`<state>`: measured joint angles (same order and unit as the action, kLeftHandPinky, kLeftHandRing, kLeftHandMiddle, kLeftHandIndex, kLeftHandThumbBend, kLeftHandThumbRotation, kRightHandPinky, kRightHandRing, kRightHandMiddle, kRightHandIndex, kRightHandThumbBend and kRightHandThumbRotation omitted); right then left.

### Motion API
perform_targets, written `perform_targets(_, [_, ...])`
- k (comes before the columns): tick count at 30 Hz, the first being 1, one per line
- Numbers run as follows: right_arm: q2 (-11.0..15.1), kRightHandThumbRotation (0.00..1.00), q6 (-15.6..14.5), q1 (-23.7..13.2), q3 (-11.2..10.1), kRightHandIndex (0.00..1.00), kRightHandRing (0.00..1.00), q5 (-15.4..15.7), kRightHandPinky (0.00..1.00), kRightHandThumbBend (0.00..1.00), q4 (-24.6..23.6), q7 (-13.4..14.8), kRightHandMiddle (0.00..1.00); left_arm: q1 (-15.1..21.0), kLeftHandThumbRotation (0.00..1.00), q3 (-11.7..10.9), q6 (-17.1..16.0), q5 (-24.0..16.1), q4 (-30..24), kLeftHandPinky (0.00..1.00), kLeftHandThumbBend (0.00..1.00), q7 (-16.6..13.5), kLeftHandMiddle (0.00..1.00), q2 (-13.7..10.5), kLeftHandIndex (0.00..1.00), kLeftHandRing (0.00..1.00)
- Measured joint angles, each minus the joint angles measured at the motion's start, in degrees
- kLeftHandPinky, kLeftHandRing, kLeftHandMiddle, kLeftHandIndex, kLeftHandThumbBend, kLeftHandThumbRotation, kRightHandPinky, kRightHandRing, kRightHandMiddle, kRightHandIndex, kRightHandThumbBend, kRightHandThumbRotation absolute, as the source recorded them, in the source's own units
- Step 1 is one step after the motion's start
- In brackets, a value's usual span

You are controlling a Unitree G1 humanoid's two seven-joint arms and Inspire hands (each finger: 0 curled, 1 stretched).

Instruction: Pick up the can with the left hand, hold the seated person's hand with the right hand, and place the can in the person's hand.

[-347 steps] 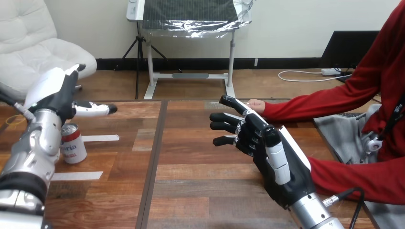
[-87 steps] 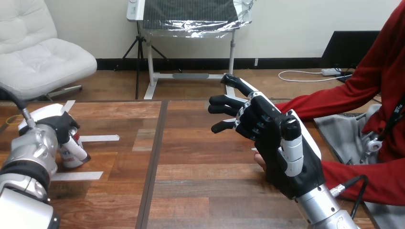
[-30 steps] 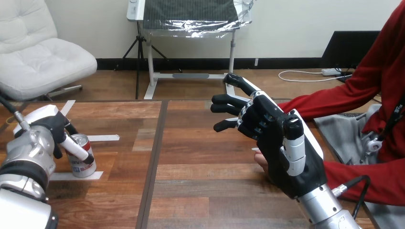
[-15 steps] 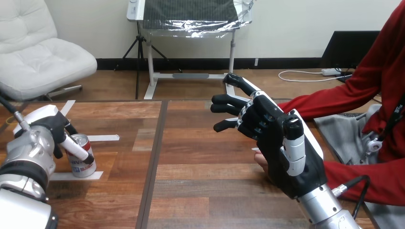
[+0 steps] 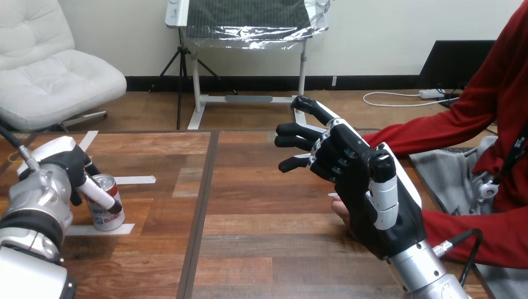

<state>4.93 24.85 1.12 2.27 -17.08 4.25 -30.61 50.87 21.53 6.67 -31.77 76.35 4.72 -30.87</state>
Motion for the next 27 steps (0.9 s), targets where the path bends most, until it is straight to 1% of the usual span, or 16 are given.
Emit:
perform_targets(7, [0.0,1.0,0.0,0.0,-0.02,0.89,0.78,0.0,0.63,0.92,0.0,0.01,0.78,-0.42,0.0,0.01,-0.15,-0.03,0.0,0.43,0.68,-1.66,0.58,0.09,0.55,0.53])
perform_targets(16, [0.01,1.0,0.0,0.05,-0.03,0.89,0.78,0.0,0.63,0.92,0.0,0.01,0.79,-1.02,0.0,0.01,-0.45,-0.02,0.0,0.39,0.7,-4.05,0.55,0.28,0.52,0.49])
perform_targets(27, [0.02,1.0,-0.01,0.07,-0.07,0.9,0.79,-0.01,0.64,0.92,0.0,0.01,0.79,-1.55,0.0,-0.16,-0.94,0.51,0.0,0.37,0.72,-5.48,0.53,0.34,0.51,0.47])
